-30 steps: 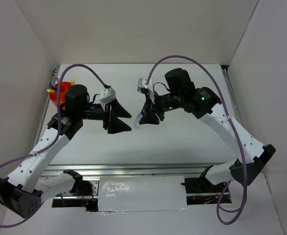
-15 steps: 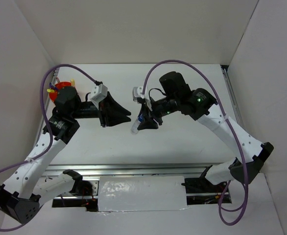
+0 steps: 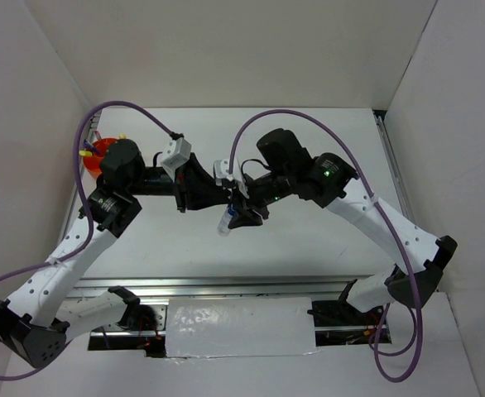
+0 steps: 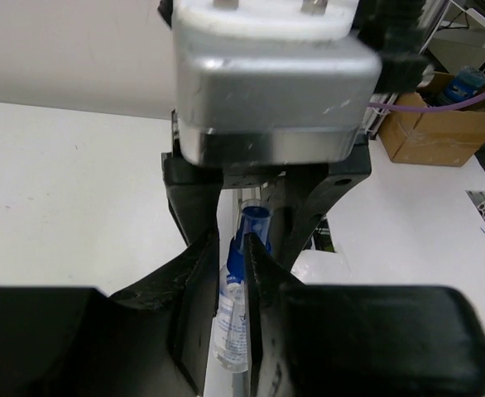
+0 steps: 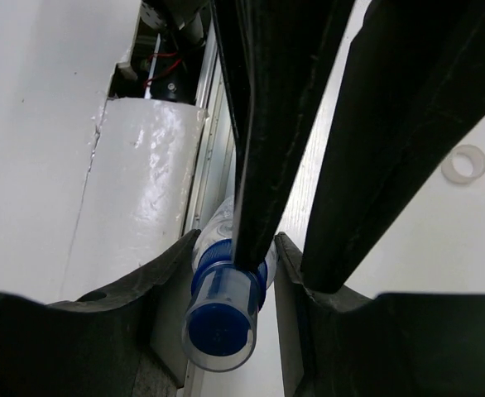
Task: Sort the stationery into containers
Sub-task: Pick up the stationery from the center of the board, then place the stationery in the storage box.
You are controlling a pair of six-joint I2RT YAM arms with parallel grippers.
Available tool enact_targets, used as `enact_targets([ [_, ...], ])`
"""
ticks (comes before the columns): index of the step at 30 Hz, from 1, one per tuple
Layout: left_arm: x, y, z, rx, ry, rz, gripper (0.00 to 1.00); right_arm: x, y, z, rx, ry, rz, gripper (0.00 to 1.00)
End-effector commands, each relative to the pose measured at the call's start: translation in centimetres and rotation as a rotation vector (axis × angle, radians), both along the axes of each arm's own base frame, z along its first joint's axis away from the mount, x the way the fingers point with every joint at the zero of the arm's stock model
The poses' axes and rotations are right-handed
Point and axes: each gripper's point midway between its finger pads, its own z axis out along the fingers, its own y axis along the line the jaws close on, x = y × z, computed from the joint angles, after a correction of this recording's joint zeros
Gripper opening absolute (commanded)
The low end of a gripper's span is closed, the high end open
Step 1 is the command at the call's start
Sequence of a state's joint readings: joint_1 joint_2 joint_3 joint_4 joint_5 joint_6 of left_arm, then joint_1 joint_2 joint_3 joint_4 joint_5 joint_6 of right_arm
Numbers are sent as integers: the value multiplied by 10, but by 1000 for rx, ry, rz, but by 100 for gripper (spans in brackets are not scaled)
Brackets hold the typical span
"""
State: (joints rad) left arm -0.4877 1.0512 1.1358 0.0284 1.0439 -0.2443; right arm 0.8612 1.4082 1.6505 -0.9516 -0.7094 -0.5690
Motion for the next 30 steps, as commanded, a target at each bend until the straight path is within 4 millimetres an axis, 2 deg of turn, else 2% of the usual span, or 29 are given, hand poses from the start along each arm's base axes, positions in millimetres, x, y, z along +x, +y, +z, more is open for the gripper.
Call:
enact_targets([
  [1, -7, 0, 22, -33, -65, -22, 30, 4, 5, 18, 38, -8, -13, 0],
  [6, -8, 0, 23, -28, -60, -24, 29, 11, 6, 21, 49, 25, -30, 0],
  [13, -6, -4, 16, -11, -24, -28, 40, 12, 7, 23, 54, 32, -33, 0],
  [30, 1, -8, 9, -2, 15, 2, 40, 16, 13, 26, 61, 43, -54, 0],
])
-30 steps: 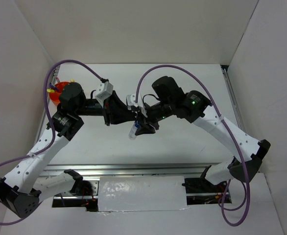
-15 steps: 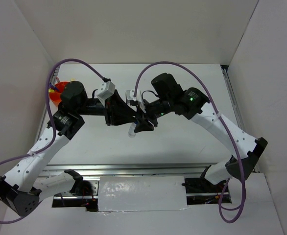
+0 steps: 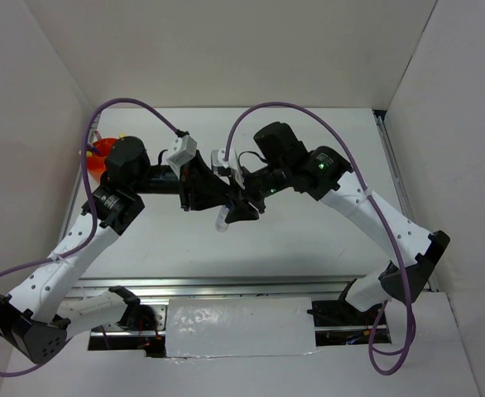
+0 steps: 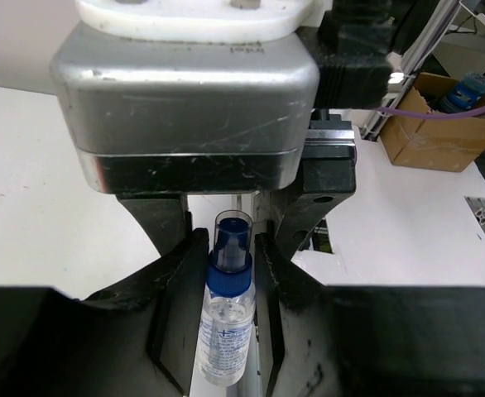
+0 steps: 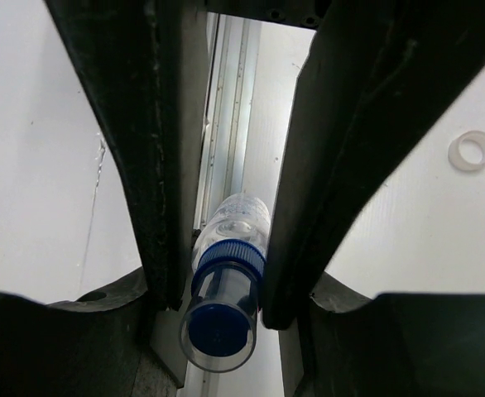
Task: Sort the stationery into containers
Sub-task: Place the stationery in the storage box.
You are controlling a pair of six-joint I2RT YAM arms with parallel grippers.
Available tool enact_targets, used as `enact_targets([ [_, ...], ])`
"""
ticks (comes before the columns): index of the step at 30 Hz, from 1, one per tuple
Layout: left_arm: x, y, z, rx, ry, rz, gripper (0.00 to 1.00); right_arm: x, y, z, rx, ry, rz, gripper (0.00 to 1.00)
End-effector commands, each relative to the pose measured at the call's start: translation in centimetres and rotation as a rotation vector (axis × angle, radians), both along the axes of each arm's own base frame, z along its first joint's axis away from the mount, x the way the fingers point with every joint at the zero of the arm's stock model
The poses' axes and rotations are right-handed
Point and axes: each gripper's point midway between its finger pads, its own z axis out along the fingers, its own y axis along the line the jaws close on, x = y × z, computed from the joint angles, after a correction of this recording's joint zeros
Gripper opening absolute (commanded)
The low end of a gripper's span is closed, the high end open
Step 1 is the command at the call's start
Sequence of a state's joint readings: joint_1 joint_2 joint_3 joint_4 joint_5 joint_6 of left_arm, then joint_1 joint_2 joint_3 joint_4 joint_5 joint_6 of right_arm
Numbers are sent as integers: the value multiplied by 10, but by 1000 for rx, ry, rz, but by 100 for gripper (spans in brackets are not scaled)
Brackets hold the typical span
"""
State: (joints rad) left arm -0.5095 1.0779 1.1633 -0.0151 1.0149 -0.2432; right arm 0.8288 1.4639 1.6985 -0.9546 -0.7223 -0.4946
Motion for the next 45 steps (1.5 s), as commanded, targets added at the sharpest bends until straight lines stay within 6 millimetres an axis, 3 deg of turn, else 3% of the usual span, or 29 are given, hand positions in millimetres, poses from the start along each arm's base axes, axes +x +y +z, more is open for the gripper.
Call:
enact_targets([
  [1, 0, -2, 12, -22, -17, 7, 42, 4, 8, 26, 71, -39, -6, 0],
  [4, 4, -2, 12, -21, -21, 35, 49, 6, 10, 28, 76, -35, -18, 0],
  [20, 10, -5, -10, 22, 74, 49, 50, 10, 15, 34, 89, -30, -49, 0],
  [26, 15, -4, -15, 35, 76, 75, 33, 11, 16, 34, 88, -30, -59, 0],
  [32, 17, -2, -14, 42, 74, 99, 3, 11, 14, 31, 80, -31, -67, 4],
  [37, 18, 0, -15, 41, 83, 110, 0, 13, 10, 29, 75, -28, -80, 5],
  [39, 20, 1, -13, 35, 82, 117, 0, 15, 9, 28, 74, -26, -88, 11],
  [40, 20, 3, -13, 33, 88, 120, 0, 16, 8, 27, 72, -22, -91, 22],
  [45, 27, 13, -13, 15, 104, 146, 0, 20, 3, 26, 72, -17, -103, 39],
])
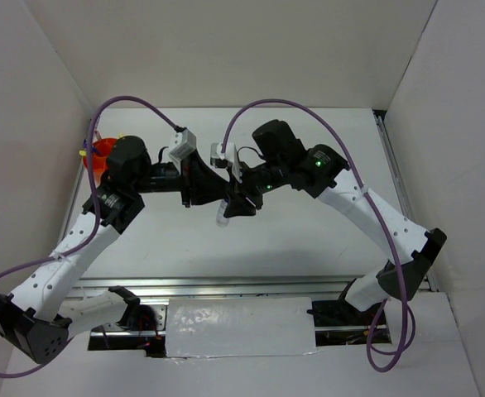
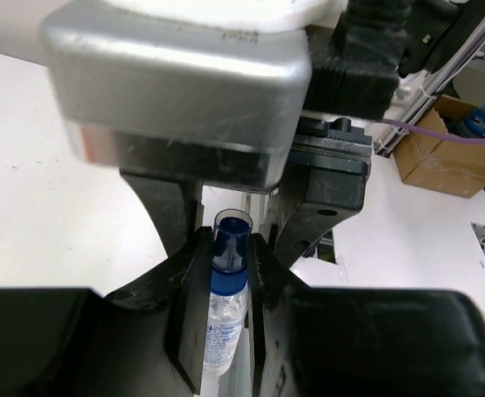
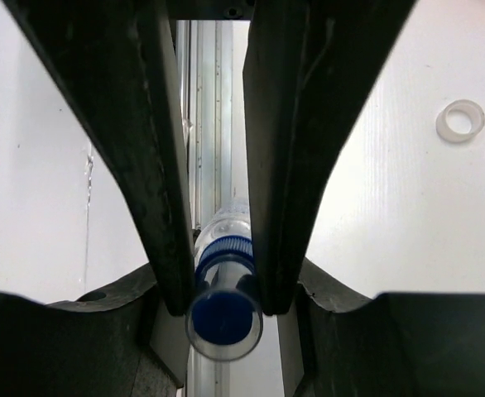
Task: Sort the stationery into containers
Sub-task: Place the stationery in the storage box.
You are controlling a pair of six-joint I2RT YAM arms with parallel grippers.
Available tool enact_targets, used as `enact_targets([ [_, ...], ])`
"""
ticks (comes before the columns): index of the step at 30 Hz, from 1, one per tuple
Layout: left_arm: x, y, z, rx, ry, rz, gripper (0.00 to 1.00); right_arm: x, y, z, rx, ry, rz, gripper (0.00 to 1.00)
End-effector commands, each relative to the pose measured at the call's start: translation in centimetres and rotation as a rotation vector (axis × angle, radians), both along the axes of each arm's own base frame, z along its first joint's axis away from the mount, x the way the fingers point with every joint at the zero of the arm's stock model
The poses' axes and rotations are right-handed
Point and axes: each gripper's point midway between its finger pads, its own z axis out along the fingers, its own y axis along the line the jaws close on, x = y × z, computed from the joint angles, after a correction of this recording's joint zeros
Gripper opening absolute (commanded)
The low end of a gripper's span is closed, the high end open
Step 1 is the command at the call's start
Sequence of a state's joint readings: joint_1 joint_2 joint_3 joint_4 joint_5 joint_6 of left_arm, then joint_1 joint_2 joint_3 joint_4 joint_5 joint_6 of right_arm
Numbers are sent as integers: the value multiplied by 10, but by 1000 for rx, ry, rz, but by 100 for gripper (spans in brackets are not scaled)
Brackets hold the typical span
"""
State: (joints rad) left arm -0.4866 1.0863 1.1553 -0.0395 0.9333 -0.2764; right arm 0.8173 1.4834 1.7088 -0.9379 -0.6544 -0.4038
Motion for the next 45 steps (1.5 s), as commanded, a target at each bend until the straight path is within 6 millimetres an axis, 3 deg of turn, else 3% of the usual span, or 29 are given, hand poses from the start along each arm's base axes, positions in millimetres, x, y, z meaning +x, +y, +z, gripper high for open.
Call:
enact_targets([
  [1, 8, 11, -3, -7, 35, 49, 0, 3, 2, 28, 96, -60, 5, 44],
  [3, 12, 16, -4, 0, 33, 72, 0, 6, -1, 28, 98, -60, -7, 57],
  [6, 18, 26, -7, 6, 39, 109, 0, 10, -4, 26, 94, -59, -30, 66],
  [9, 28, 41, -8, 3, 35, 158, 0, 13, -8, 25, 93, -66, -50, 69],
  [15, 63, 87, -2, -5, -45, 335, 0, 23, -16, 18, 73, -67, -88, 71],
  [20, 116, 167, 1, -12, -164, 658, 0, 36, -24, 9, 56, -66, -137, 71],
  [21, 127, 192, 7, -14, -214, 739, 0, 38, -25, 6, 51, -62, -143, 71],
  [23, 145, 218, 7, -7, -236, 833, 0, 43, -27, 1, 39, -56, -159, 71],
  [24, 152, 239, 14, -5, -278, 892, 0, 45, -29, -1, 33, -51, -165, 71],
  [29, 186, 313, 11, 0, -292, 1117, 0, 52, -32, -10, 22, -38, -184, 72],
  [36, 215, 369, -6, 1, -327, 1196, 0, 64, -32, -21, 10, -4, -193, 72],
  [40, 220, 405, -13, -37, -318, 1234, 0, 67, -35, -22, 17, 5, -184, 72],
  [45, 228, 433, -27, -75, -310, 1261, 0, 72, -38, -27, 11, 19, -183, 72],
])
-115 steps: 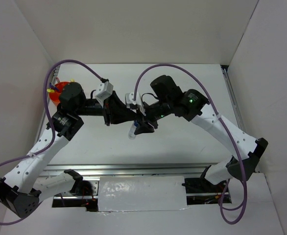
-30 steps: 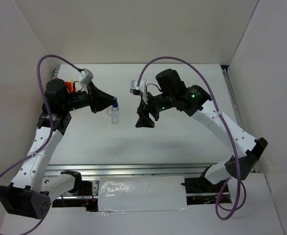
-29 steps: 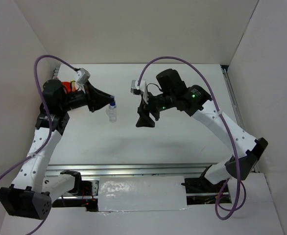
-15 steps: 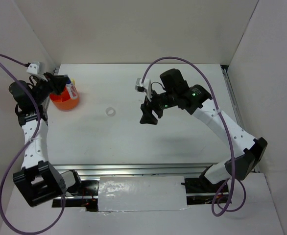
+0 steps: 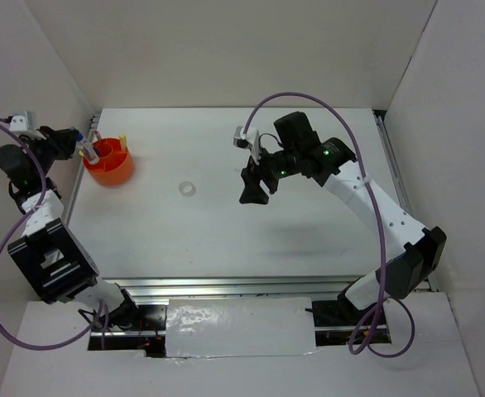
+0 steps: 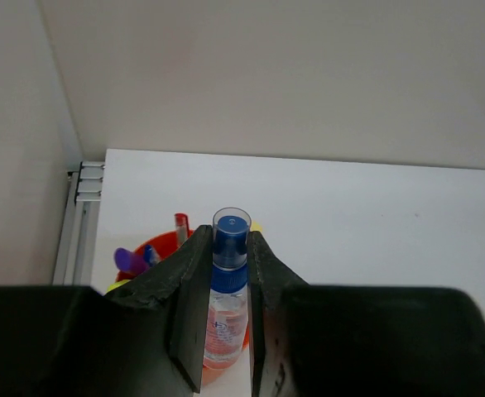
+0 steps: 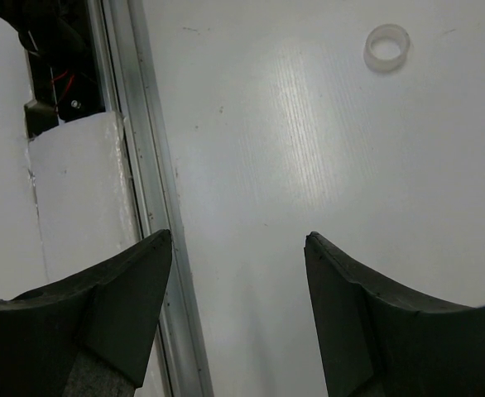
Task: Sort the stationery into containers
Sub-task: Place the stationery in the storage box.
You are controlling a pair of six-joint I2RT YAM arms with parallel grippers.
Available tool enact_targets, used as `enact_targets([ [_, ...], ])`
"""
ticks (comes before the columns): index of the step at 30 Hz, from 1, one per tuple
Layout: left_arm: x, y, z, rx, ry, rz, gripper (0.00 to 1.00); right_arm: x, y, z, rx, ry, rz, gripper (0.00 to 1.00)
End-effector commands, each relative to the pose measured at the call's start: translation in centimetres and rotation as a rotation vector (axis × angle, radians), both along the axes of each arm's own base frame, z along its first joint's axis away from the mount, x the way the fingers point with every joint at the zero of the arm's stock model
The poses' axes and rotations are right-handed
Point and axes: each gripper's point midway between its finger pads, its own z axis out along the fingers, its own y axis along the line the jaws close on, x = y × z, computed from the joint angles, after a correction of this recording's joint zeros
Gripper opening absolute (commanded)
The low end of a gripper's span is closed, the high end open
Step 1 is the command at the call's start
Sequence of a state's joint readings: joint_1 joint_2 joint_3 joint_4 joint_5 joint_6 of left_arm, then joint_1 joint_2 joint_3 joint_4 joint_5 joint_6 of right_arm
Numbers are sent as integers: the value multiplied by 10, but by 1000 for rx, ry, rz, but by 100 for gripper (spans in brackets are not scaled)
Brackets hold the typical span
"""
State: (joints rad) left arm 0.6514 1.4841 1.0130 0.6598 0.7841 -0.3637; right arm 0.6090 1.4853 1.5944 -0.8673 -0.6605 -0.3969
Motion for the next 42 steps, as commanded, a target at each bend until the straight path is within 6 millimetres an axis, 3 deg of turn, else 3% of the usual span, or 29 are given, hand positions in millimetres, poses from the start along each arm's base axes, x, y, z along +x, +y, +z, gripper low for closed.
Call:
enact_targets([
  [1, 0, 8, 49, 117, -182, -5, 0, 6, 3, 5, 34, -28, 22, 72],
  [14, 10, 37, 6, 126, -151, 145, 0, 13, 10, 1, 43, 18, 32, 73],
  [37, 32, 37, -38, 59, -120, 162, 0, 17, 16, -9, 28, 61, 39, 74],
  [42, 31, 39, -44, 49, -111, 177, 11, 18, 17, -8, 27, 63, 36, 74],
])
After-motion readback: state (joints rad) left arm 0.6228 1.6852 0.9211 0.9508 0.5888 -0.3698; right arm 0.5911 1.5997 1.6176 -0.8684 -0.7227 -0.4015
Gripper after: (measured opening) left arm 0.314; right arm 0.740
